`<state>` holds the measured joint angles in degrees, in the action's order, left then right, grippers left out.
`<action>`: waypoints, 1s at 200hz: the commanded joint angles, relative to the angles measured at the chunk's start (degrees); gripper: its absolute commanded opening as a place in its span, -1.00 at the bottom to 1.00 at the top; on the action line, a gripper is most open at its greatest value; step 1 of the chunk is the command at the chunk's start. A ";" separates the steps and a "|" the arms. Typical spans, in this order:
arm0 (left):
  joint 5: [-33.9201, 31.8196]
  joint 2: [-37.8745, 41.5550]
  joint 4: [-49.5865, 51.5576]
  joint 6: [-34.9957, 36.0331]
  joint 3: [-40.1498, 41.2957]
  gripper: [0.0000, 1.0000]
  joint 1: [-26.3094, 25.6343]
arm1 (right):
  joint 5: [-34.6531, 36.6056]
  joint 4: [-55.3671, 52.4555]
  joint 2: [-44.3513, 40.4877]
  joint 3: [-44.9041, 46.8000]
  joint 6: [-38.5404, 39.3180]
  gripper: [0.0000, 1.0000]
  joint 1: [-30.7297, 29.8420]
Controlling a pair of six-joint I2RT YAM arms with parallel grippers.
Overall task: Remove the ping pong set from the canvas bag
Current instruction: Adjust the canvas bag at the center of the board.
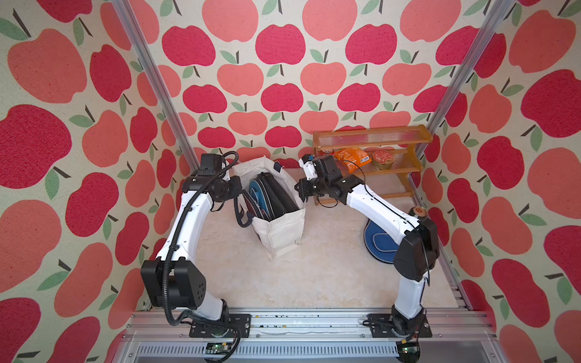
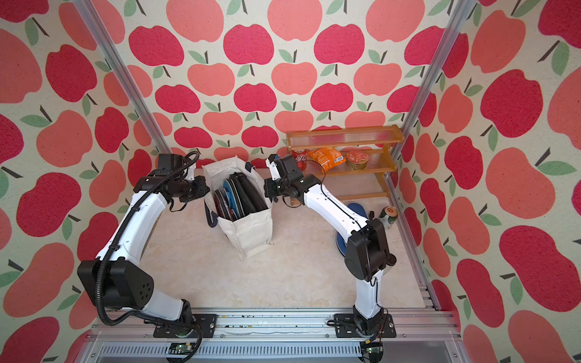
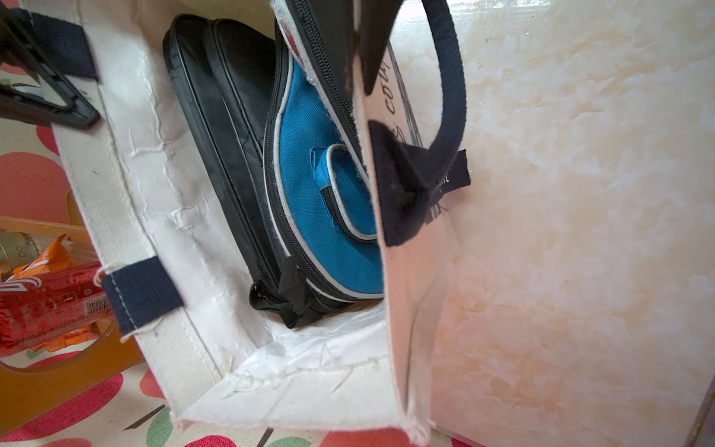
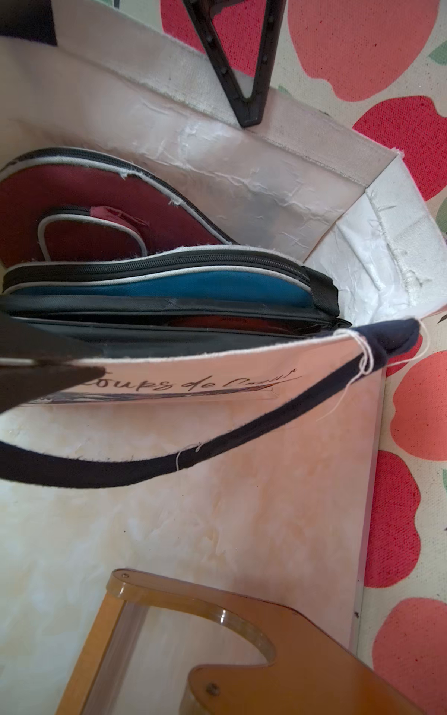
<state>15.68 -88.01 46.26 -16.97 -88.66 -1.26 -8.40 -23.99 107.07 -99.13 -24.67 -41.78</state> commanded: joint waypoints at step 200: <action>-11.24 -8.83 13.93 9.51 -26.37 0.56 -8.69 | 19.11 27.37 -8.69 21.45 -22.43 -1.00 -15.37</action>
<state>7.44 -97.01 56.18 -8.80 -115.15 -6.39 8.99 1.69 98.17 -78.08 -46.48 -57.28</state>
